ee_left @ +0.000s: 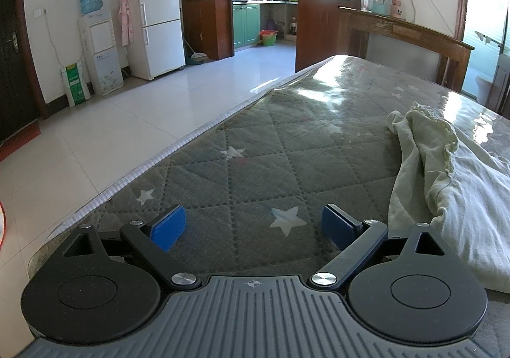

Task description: Fold clothes

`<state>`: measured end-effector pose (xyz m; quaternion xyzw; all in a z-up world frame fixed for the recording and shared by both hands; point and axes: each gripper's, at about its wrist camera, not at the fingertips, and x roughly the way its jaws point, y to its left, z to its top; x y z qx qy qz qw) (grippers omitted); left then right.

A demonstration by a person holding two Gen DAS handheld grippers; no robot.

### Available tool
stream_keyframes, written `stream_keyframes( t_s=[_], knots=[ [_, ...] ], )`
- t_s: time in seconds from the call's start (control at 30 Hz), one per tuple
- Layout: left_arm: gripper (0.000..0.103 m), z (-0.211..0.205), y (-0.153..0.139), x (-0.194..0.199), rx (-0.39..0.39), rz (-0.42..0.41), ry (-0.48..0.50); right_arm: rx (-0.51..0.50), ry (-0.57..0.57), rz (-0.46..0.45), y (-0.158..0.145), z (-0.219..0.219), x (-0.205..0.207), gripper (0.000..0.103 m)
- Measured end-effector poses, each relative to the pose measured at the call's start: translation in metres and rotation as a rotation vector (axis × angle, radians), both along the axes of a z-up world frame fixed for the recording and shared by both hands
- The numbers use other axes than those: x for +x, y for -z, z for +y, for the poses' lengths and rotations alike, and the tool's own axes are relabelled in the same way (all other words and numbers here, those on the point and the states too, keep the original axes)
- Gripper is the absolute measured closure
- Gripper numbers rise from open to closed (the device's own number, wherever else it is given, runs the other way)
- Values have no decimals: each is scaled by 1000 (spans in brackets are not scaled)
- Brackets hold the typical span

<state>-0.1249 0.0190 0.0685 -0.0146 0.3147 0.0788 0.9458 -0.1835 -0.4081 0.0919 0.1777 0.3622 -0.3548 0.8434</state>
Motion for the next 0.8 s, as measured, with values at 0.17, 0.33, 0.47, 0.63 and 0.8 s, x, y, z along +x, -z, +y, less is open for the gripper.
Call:
stream_keyframes(
  t_s=[0.17, 0.33, 0.47, 0.63, 0.8],
  knots=[
    [9, 7, 1, 3, 1, 0, 1, 18, 4, -25, -2, -3, -3, 0],
    [8, 10, 3, 4, 1, 0, 1, 20, 5, -37, -2, -3, -4, 0],
    [8, 10, 5, 5, 2, 0, 0, 22, 7, -46, -2, -3, -5, 0],
    [7, 4, 10, 7, 4, -1, -4, 27, 9, -57, -2, -3, -7, 0],
    [7, 9, 11, 8, 4, -1, -3, 25, 10, -60, -1, -4, -8, 0]
  ],
)
